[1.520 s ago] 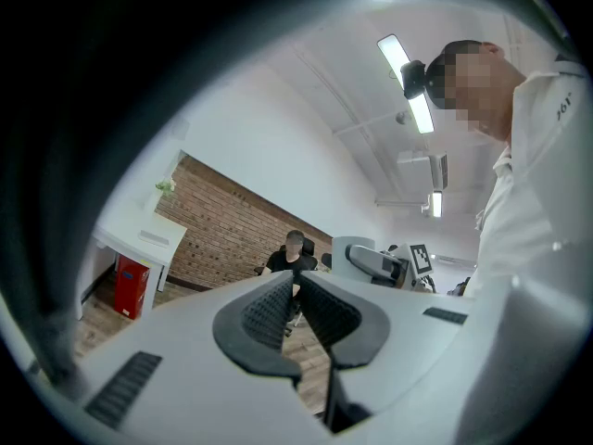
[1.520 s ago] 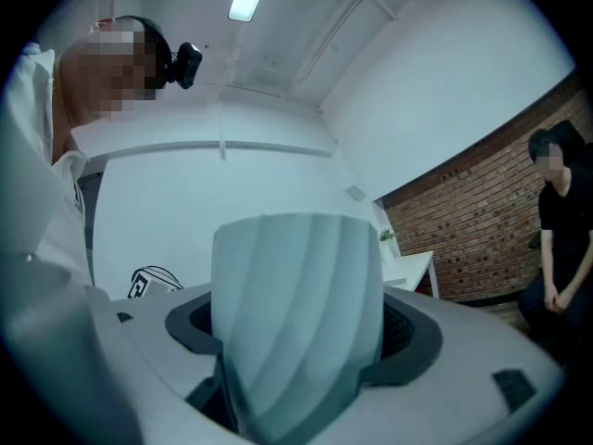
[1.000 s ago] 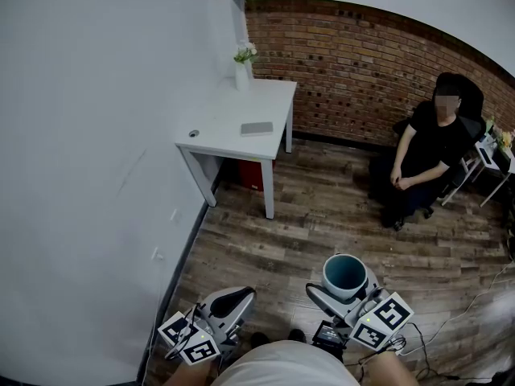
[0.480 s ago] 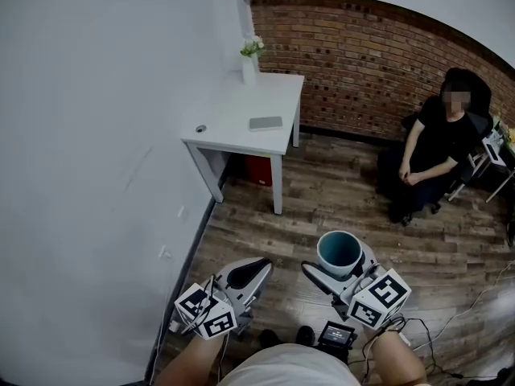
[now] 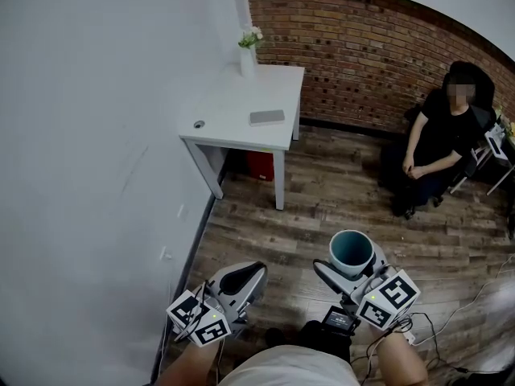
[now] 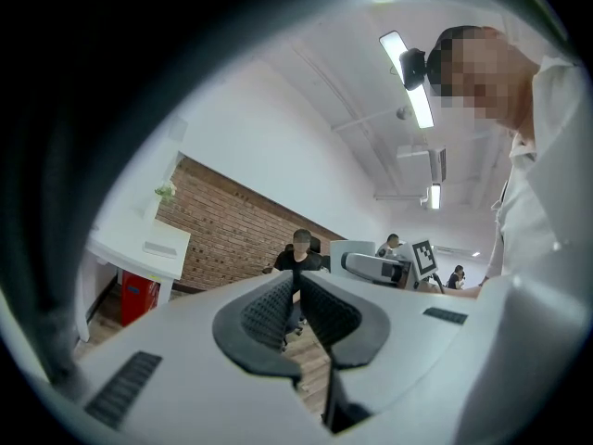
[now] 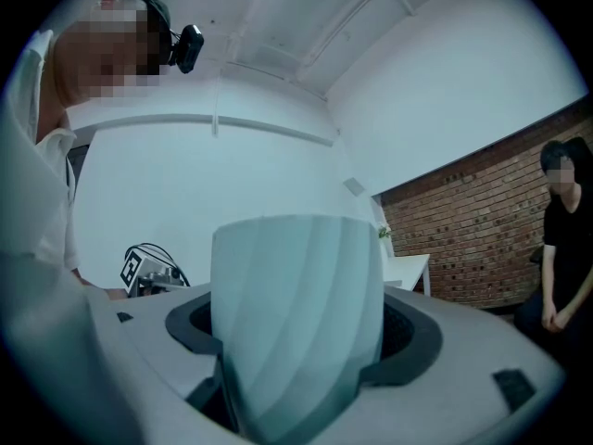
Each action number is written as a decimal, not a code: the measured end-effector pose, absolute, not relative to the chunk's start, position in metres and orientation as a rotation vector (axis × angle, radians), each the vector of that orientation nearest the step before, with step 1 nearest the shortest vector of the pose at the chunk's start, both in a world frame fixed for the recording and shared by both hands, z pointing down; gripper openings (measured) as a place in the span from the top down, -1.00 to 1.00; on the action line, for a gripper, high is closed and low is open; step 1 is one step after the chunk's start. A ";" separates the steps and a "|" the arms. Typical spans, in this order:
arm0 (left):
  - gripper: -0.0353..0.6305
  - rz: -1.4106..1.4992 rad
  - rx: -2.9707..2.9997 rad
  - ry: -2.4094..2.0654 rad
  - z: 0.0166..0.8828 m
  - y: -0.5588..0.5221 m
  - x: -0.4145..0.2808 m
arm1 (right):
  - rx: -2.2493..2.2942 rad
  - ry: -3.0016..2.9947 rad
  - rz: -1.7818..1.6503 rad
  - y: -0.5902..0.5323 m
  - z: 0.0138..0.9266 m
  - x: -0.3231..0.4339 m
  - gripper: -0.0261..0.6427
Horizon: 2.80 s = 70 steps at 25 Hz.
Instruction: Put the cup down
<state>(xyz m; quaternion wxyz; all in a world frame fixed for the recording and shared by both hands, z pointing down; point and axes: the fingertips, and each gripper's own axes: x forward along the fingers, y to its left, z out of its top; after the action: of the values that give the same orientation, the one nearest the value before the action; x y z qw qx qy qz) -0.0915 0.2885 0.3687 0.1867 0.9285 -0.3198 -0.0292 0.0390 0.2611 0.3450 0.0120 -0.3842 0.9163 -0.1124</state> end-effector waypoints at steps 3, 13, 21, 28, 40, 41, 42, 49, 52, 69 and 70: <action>0.80 -0.070 2.606 -0.888 0.375 0.268 -0.091 | -1.197 2.854 -0.358 0.240 0.349 0.036 -0.21; 0.80 -0.073 2.593 -0.971 0.381 0.134 -0.060 | -1.101 2.901 -0.254 0.102 0.346 0.057 -0.21; 0.80 -0.076 2.556 -1.054 0.383 0.027 -0.033 | -0.962 2.957 -0.192 -0.009 0.345 0.073 -0.21; 0.80 -0.045 2.528 -1.083 0.394 -0.035 -0.040 | -0.939 2.977 -0.219 -0.074 0.356 0.063 -0.21; 0.73 -0.055 2.576 -0.955 0.402 -0.152 -0.085 | -1.094 2.938 -0.210 -0.177 0.364 0.018 -0.21; 0.73 -0.052 2.579 -0.945 0.404 -0.160 -0.089 | -1.109 2.938 -0.208 -0.184 0.366 0.014 -0.21; 0.72 -0.049 2.582 -0.933 0.406 -0.168 -0.093 | -1.124 2.939 -0.204 -0.190 0.369 0.010 -0.21; 0.72 -0.013 2.575 -0.904 0.422 -0.212 -0.097 | -1.174 2.962 -0.169 -0.234 0.380 0.001 -0.21; 0.72 0.000 2.576 -0.920 0.427 -0.227 -0.090 | -1.153 2.972 -0.166 -0.253 0.385 0.007 -0.21; 0.72 0.029 2.530 -1.094 0.485 -0.338 -0.102 | -1.099 2.936 -0.100 -0.396 0.444 -0.023 -0.21; 0.72 0.042 2.524 -1.107 0.492 -0.344 -0.104 | -1.116 2.937 -0.103 -0.406 0.454 -0.025 -0.21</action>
<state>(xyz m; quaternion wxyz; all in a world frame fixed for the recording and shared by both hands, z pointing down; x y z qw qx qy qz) -0.1043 -0.3444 0.4921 0.1915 0.8988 -0.3941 0.0150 -0.0251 -0.4062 0.4537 -0.0011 -0.3549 0.9343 -0.0327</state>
